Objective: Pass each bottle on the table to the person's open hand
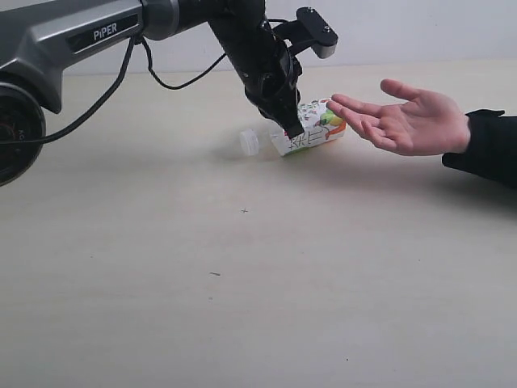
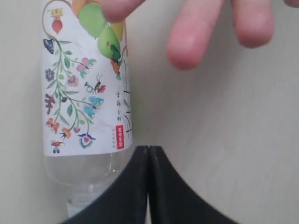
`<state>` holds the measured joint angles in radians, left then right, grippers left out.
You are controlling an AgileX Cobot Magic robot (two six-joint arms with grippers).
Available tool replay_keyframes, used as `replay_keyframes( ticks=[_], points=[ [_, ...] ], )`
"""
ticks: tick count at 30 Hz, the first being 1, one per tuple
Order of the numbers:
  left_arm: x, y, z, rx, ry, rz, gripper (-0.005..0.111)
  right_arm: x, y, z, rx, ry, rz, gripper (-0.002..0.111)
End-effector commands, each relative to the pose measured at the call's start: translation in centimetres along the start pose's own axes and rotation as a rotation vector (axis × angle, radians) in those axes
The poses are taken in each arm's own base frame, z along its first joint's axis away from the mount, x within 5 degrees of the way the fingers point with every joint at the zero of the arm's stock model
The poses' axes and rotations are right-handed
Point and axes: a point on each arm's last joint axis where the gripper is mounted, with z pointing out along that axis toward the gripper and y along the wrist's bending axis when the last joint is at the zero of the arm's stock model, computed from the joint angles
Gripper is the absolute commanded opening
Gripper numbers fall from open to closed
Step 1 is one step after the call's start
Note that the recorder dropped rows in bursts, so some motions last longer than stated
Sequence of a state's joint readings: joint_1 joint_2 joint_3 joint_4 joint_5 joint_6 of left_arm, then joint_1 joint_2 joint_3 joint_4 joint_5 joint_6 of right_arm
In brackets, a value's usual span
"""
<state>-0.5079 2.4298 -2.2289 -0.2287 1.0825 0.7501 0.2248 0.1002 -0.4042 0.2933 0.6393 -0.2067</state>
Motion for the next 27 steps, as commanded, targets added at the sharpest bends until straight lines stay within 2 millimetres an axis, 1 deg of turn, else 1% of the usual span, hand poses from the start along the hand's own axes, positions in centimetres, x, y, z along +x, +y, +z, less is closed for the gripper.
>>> replay_keyframes(
  ticks=[1, 3, 5, 6, 7, 8, 12, 13, 15, 16, 17, 24, 27],
  points=[
    [0.0, -0.2, -0.3, 0.023, 0.012, 0.057, 0.019, 0.1, 0.0, 0.0, 0.007, -0.004, -0.008, 0.0],
    [0.0, -0.2, -0.3, 0.019, 0.008, 0.058, 0.037, 0.1, 0.0, 0.0, 0.007, -0.004, -0.008, 0.0],
    [-0.1, -0.1, -0.2, 0.007, -0.004, 0.053, 0.062, 0.1, 0.0, 0.0, 0.007, -0.004, -0.008, 0.0],
    [-0.2, 0.0, -0.1, -0.001, -0.015, 0.052, 0.072, 0.1, 0.0, 0.0, 0.007, -0.004, -0.008, 0.0],
    [-0.3, 0.1, -0.1, -0.013, -0.027, 0.053, 0.078, 0.1, 0.0, 0.0, 0.007, -0.004, -0.008, 0.0],
    [-0.5, 0.0, 0.1, -0.022, -0.038, 0.055, 0.082, 0.1, 0.0, 0.0, 0.007, -0.004, -0.008, 0.0],
    [-1.1, 0.1, 0.4, -0.094, -0.059, 0.092, 0.083, 0.1, 0.0, 0.0, 0.007, -0.004, -0.008, 0.0],
    [-1.0, 0.3, 0.6, -0.105, -0.048, 0.099, 0.082, 0.1, 0.0, 0.0, 0.007, -0.004, -0.008, 0.0],
    [-1.0, 0.3, 0.8, -0.111, -0.049, 0.101, 0.078, 0.1, 0.0, 0.0, 0.007, -0.004, -0.008, 0.0],
    [-1.0, 0.4, 1.0, -0.121, -0.054, 0.103, 0.074, 0.1, 0.0, 0.0, 0.007, -0.004, -0.008, 0.0],
    [-1.0, 0.5, 1.1, -0.123, -0.056, 0.105, 0.073, 0.1, 0.0, 0.0, 0.007, -0.004, -0.008, 0.0],
    [-0.6, 0.5, 2.1, -0.114, -0.035, 0.115, 0.075, 0.0, -0.1, 0.0, 0.01, -0.016, -0.008, 0.0],
    [-0.6, 0.5, 2.1, -0.113, -0.035, 0.111, 0.075, 0.0, -0.1, 0.0, 0.01, -0.016, -0.008, 0.0]
  ],
)
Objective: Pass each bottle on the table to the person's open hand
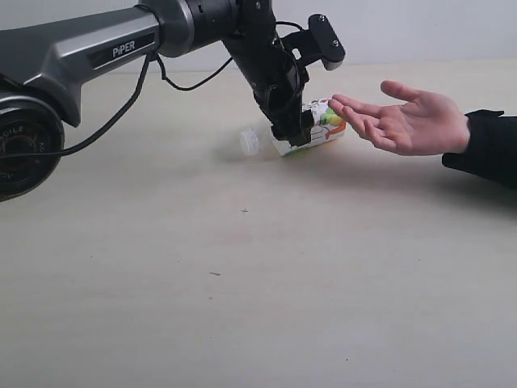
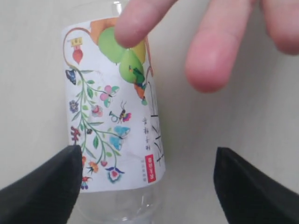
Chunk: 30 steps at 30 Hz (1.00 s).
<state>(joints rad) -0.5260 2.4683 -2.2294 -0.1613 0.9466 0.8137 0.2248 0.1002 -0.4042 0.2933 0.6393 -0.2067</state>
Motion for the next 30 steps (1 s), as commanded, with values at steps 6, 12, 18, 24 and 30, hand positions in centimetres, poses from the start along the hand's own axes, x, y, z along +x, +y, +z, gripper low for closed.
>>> replay_keyframes(
  ticks=[6, 12, 18, 24, 30],
  points=[
    [0.4, 0.1, -0.3, -0.101, 0.143, -0.016, 0.076, 0.0, -0.1, 0.0, 0.01, -0.016, -0.008, 0.0],
    [1.3, 0.7, -0.5, -0.154, 0.232, 0.045, 0.076, 0.0, -0.1, 0.0, 0.01, -0.016, -0.008, 0.0],
    [1.1, 0.9, 0.2, -0.182, 0.191, 0.056, 0.076, 0.0, -0.1, 0.0, 0.01, -0.016, -0.008, 0.0],
    [1.5, 0.8, 0.8, -0.166, 0.212, 0.05, 0.076, 0.0, -0.1, 0.0, 0.01, -0.016, -0.008, 0.0],
    [1.7, 0.7, 0.9, -0.153, 0.23, 0.048, 0.076, 0.0, -0.1, 0.0, 0.01, -0.016, -0.008, 0.0]
  ],
)
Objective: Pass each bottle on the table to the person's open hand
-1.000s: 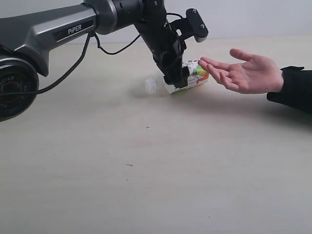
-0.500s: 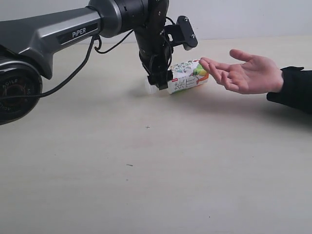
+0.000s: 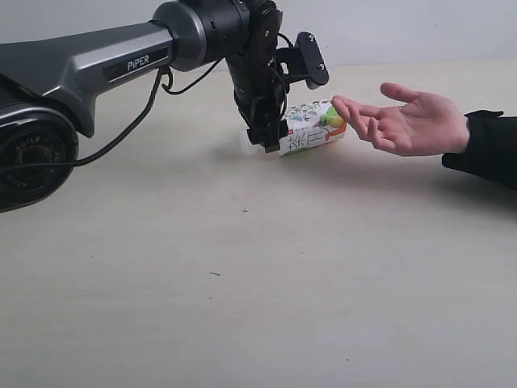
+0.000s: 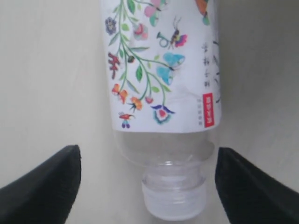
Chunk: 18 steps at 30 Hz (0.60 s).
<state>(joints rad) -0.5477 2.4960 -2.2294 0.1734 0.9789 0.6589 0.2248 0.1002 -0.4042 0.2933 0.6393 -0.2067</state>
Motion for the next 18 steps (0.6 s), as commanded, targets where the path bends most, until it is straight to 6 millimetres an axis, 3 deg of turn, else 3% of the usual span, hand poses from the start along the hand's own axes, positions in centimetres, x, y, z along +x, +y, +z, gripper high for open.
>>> replay_keyframes(
  ticks=[1, 18],
  points=[
    [0.1, 0.1, -0.1, 0.007, 0.011, -0.008, 0.076, 0.0, -0.1, 0.0, 0.01, -0.016, -0.008, 0.0],
    [1.5, -0.7, 3.5, 0.027, 0.101, 0.024, 0.075, 0.0, -0.1, 0.0, 0.01, -0.016, -0.008, 0.0]
  ],
)
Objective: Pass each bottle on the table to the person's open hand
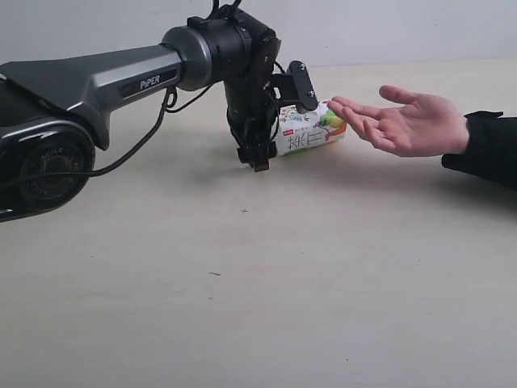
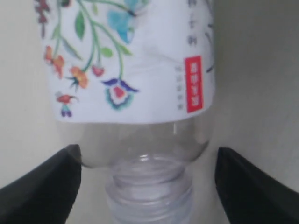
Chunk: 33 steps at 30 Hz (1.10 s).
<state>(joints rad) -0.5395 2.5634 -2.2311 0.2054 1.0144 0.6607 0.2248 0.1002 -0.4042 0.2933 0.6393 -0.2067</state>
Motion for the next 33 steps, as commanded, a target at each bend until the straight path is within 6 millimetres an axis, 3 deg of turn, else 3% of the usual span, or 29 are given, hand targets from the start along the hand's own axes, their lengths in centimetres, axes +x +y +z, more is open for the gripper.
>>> replay_keyframes(
  ticks=[1, 2, 5, 11, 18, 28, 33],
  points=[
    [0.2, 0.3, 0.3, -0.022, 0.013, 0.006, 0.073, 0.0, -0.1, 0.0, 0.01, -0.016, -0.008, 0.0],
    [0.2, 0.3, 0.3, -0.024, 0.014, 0.008, 0.07, 0.0, -0.1, 0.0, 0.01, -0.016, -0.008, 0.0],
    [0.5, 0.6, 0.3, -0.06, 0.044, 0.033, 0.043, 0.0, -0.1, 0.0, 0.01, -0.016, -0.008, 0.0],
    [0.5, 0.7, 0.2, -0.063, 0.044, 0.036, 0.0, 0.0, -0.1, 0.0, 0.01, -0.016, -0.008, 0.0],
    [0.4, 0.8, -0.5, -0.06, 0.033, 0.025, 0.0, 0.0, -0.1, 0.0, 0.01, -0.016, -0.008, 0.0],
    [0.2, 1.6, -4.5, -0.058, -0.001, -0.013, 0.0, 0.0, -0.1, 0.0, 0.01, -0.016, -0.008, 0.0],
    [0.6, 1.3, -4.7, -0.025, 0.042, -0.005, 0.0, 0.0, -0.1, 0.0, 0.01, -0.016, -0.008, 0.0]
  ],
)
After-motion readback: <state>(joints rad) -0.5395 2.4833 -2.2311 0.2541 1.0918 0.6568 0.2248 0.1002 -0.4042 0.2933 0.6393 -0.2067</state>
